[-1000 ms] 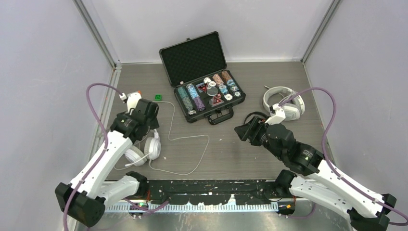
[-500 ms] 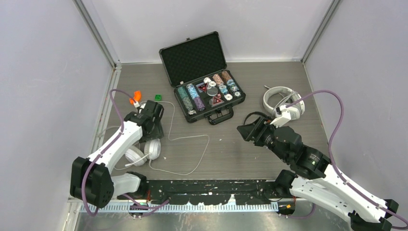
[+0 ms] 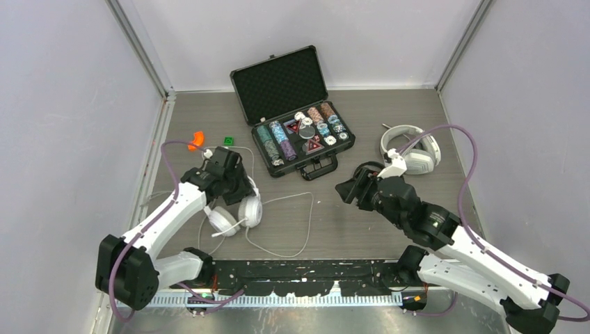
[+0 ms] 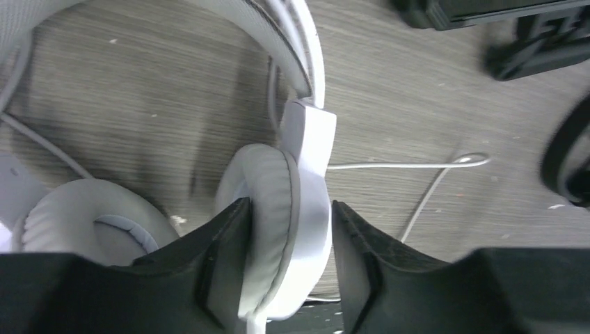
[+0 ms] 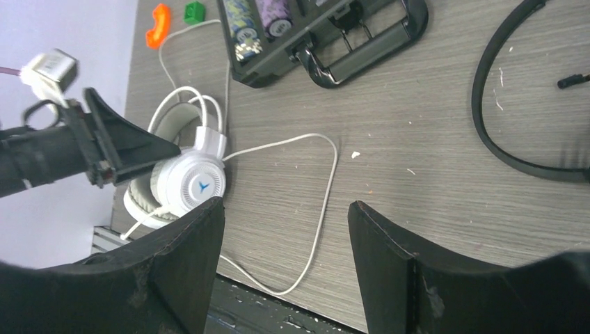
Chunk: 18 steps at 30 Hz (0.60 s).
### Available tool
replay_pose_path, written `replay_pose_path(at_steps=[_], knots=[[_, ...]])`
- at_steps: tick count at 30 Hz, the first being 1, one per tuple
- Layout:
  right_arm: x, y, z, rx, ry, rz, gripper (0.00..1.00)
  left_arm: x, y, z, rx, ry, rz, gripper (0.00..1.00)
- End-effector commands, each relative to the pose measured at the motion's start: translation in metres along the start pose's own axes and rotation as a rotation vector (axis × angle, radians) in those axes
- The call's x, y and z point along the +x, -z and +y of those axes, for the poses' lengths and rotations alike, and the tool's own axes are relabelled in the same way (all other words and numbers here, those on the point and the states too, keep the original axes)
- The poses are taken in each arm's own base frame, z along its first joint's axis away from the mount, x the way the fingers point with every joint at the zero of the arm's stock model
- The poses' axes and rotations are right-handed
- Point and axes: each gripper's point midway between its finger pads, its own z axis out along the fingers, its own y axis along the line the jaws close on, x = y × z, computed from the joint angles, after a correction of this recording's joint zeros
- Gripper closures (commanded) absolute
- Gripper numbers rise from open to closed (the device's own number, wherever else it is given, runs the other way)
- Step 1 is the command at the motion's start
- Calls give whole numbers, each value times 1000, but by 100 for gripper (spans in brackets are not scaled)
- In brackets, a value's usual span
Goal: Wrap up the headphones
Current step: Pick up the headphones from the center of the board.
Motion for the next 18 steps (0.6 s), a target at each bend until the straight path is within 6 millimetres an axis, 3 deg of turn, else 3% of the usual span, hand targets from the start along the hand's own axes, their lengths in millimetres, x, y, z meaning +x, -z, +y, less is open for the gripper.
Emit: replay_pose_path(at_steps=[1, 7, 10, 12, 18], knots=[[-10, -9, 20, -12, -61, -9, 29, -25, 18, -38, 164, 58, -103, 47], [4, -38, 36, 32, -94, 49, 26, -58, 52, -26, 95, -64, -270, 20], [15, -53, 56, 31, -115, 69, 25, -79, 79, -4, -20, -143, -384, 15], [27, -66, 71, 37, -118, 84, 25, -93, 101, 10, -79, -172, -482, 2], [60, -97, 113, 85, -153, 127, 24, -111, 167, 38, -88, -208, -768, 0]])
